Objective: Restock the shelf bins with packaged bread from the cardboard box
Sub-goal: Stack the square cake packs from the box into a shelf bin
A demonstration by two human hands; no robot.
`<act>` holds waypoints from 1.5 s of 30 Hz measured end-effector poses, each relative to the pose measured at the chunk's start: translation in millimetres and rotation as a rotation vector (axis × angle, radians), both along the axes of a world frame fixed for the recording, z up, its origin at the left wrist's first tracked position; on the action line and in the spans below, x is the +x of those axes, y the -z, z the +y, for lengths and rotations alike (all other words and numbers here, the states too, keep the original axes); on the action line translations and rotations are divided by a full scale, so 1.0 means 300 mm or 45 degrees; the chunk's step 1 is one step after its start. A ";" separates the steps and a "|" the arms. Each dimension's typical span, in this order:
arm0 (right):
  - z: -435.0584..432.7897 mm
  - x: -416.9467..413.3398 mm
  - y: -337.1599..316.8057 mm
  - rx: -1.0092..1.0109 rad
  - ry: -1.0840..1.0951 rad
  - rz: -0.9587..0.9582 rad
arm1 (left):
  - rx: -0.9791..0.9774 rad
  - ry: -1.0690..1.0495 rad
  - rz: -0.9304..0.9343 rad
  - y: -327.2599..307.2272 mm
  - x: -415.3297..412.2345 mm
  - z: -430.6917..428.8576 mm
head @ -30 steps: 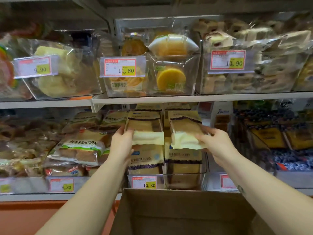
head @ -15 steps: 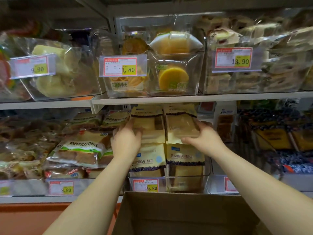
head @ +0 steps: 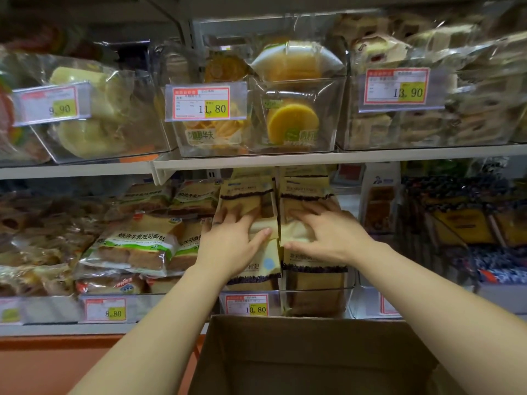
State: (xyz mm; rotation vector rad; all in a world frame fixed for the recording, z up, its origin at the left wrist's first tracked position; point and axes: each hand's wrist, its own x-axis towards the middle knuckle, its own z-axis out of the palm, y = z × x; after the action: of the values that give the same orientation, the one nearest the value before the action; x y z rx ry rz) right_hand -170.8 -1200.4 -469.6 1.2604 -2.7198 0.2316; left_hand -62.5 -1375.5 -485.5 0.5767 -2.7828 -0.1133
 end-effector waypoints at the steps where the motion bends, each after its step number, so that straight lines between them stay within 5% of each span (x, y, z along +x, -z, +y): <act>1: 0.000 0.000 -0.003 0.020 -0.007 -0.002 | -0.005 0.003 -0.003 0.002 0.000 0.000; 19: 0.002 -0.039 -0.012 0.046 -0.008 -0.107 | -0.101 0.076 -0.059 0.000 0.015 0.014; 26: 0.124 0.112 0.038 -0.370 -0.200 0.263 | -0.157 0.263 0.423 0.033 0.133 0.136; 30: 0.266 0.229 0.112 -0.373 -0.264 0.234 | -0.073 0.370 0.504 0.143 0.235 0.258; 38: 0.595 0.293 0.290 0.250 -0.155 -0.241 | -0.032 0.529 -0.268 0.395 0.278 0.425; 45: 0.628 0.210 0.401 0.428 -0.062 -0.524 | 0.286 0.480 -0.835 0.633 0.106 0.475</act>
State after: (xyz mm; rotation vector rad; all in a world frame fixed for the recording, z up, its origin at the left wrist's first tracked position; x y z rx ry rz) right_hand -107.8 -1012.0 -590.0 1.5105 -3.1834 0.0390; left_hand -30.7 -1232.9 -675.6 0.1311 -3.5245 -0.3815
